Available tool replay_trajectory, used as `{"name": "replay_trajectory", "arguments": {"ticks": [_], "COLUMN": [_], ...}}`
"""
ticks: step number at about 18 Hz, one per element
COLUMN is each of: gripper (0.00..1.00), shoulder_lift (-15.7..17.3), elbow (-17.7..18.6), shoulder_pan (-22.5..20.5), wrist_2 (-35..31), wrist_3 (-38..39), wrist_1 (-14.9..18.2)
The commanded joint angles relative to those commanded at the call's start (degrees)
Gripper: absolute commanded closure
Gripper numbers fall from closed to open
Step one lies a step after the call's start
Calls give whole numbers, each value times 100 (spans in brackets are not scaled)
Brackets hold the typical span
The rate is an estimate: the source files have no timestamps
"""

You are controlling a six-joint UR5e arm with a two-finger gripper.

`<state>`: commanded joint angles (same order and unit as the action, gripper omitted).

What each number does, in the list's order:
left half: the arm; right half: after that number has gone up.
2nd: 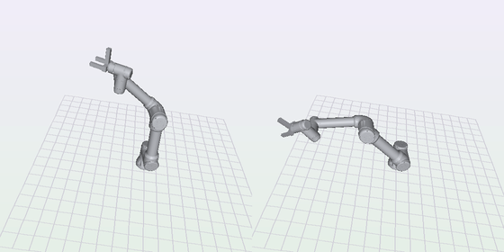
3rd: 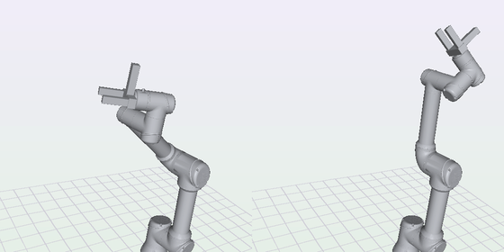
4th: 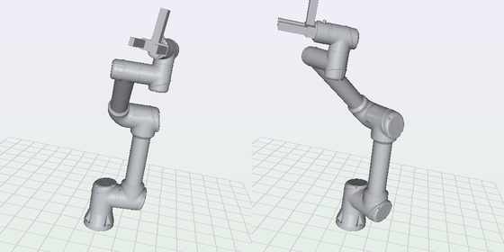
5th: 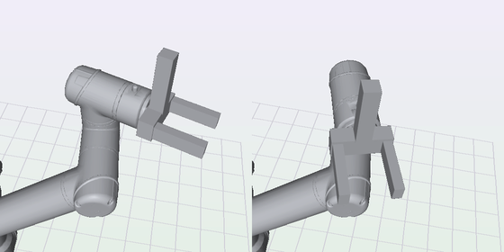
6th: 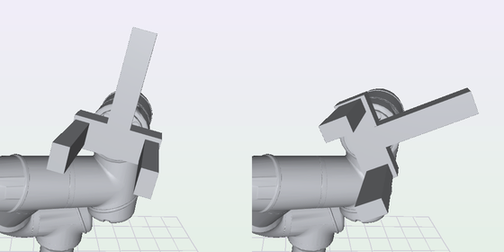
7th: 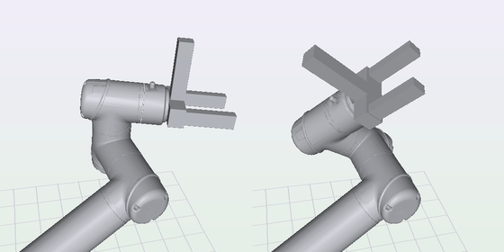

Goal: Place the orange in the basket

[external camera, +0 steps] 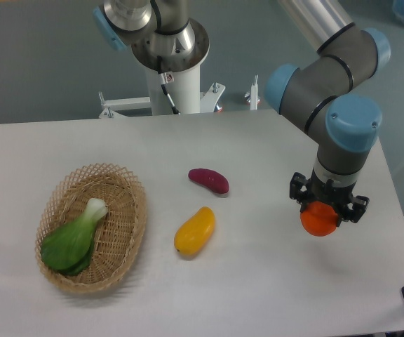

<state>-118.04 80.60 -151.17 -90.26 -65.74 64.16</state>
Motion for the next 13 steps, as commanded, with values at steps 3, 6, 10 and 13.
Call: {"name": "replay_trajectory", "arguments": {"ticks": [3, 6, 10, 13], "gripper": [25, 25, 25, 25], "shoulder_lift": [0, 0, 9, 9], "elbow": [0, -9, 0, 9], "shoulder_pan": [0, 0, -17, -9], "wrist_2": [0, 0, 44, 53], "wrist_3": [26, 35, 26, 35], "wrist_1": [0, 9, 0, 0]}}
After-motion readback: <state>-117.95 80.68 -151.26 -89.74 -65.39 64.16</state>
